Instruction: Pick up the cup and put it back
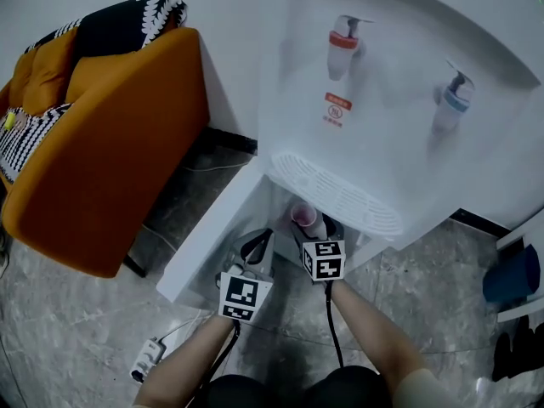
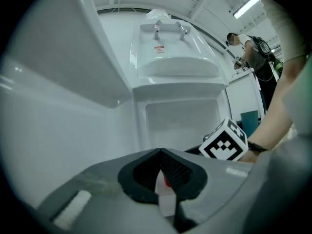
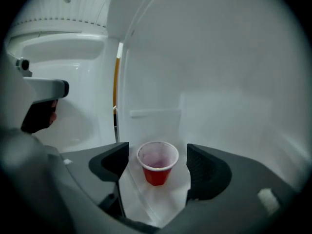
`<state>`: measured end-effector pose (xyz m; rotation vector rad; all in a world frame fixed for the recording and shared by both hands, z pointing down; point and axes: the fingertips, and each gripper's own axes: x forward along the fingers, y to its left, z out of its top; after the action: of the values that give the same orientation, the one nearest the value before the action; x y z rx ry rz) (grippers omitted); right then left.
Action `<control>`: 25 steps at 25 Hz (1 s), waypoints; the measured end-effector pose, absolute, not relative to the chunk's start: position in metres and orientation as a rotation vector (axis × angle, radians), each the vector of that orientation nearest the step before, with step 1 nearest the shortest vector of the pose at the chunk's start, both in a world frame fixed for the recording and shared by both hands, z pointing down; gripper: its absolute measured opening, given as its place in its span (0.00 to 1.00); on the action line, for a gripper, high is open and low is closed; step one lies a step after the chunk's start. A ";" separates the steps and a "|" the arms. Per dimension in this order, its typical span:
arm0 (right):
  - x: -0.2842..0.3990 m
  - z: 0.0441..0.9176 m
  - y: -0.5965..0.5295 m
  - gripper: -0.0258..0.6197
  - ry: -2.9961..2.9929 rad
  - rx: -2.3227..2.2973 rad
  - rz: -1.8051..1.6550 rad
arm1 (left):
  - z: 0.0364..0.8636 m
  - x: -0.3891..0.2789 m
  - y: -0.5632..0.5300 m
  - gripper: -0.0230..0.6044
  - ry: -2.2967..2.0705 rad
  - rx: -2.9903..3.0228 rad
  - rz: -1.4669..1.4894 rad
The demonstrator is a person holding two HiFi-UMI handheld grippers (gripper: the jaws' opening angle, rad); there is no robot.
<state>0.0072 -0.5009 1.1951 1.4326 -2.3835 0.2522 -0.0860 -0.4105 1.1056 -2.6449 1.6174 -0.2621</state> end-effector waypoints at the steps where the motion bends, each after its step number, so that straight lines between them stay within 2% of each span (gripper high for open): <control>1: 0.007 1.201 -0.503 0.62 -2.375 1.428 0.261 | 1.110 -0.085 -0.410 0.04 1.626 -2.655 -0.264; 10: -0.001 1.226 -0.517 0.62 -2.330 1.351 0.186 | 1.121 -0.086 -0.407 0.04 1.612 -2.705 -0.301; 12: -0.002 1.226 -0.518 0.59 -2.330 1.339 0.180 | 1.124 -0.089 -0.407 0.04 1.629 -2.709 -0.316; 25: 0.004 1.192 -0.463 0.56 -2.352 1.269 0.217 | 1.102 -0.076 -0.381 0.04 1.642 -2.731 -0.385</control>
<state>0.0037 -0.4635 1.1925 1.2687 -2.3522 0.2171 -0.0758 -0.3813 1.1017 -2.7313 1.6417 -0.3848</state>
